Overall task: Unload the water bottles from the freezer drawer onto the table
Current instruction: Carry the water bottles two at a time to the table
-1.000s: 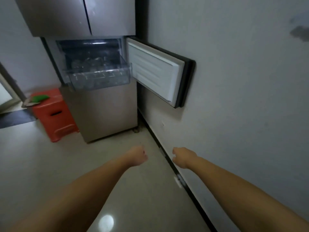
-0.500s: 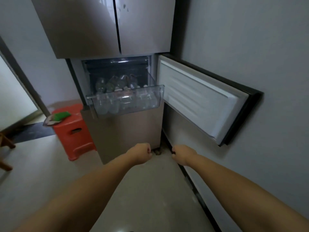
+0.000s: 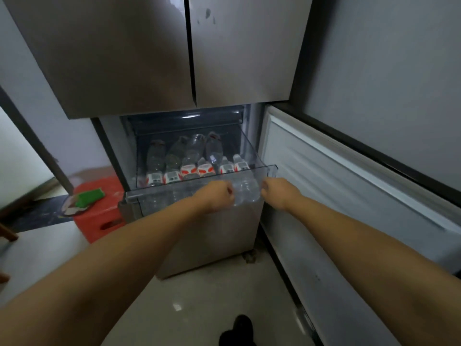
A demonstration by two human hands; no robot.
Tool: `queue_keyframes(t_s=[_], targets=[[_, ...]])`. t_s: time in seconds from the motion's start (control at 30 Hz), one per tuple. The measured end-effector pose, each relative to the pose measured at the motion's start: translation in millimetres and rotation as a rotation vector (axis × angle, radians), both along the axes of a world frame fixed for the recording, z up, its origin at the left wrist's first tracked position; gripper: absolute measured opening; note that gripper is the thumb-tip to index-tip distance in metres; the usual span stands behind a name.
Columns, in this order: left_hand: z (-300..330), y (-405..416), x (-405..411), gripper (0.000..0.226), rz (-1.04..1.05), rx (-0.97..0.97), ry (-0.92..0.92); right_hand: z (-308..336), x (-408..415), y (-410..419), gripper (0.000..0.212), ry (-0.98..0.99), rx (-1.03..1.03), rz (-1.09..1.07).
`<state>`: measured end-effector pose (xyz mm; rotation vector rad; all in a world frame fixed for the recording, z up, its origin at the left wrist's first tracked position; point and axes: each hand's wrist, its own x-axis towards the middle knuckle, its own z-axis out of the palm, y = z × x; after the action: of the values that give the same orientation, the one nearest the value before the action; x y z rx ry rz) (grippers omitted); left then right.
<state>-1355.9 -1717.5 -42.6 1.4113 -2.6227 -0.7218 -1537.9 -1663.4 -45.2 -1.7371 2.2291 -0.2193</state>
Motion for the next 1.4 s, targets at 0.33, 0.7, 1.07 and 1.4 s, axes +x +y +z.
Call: queue_keyframes(t_s=[0.33, 0.7, 1.07, 1.4], targets=[[2, -143, -16, 0.024, 0.276, 0.043, 0.038, 6, -5, -167, 0.029, -0.047, -0.097, 0.169], [-62, -262, -10, 0.056, 0.442, -0.023, -0.152, -57, 11, -287, 0.053, -0.146, 0.186, 0.080], [-96, -302, -20, 0.080, 0.443, 0.045, -0.247, -86, 34, -338, 0.067, -0.323, 0.234, -0.108], [-73, -259, -19, 0.059, 0.531, 0.126, -0.220, -62, 33, -302, 0.047, -0.401, 0.289, -0.068]])
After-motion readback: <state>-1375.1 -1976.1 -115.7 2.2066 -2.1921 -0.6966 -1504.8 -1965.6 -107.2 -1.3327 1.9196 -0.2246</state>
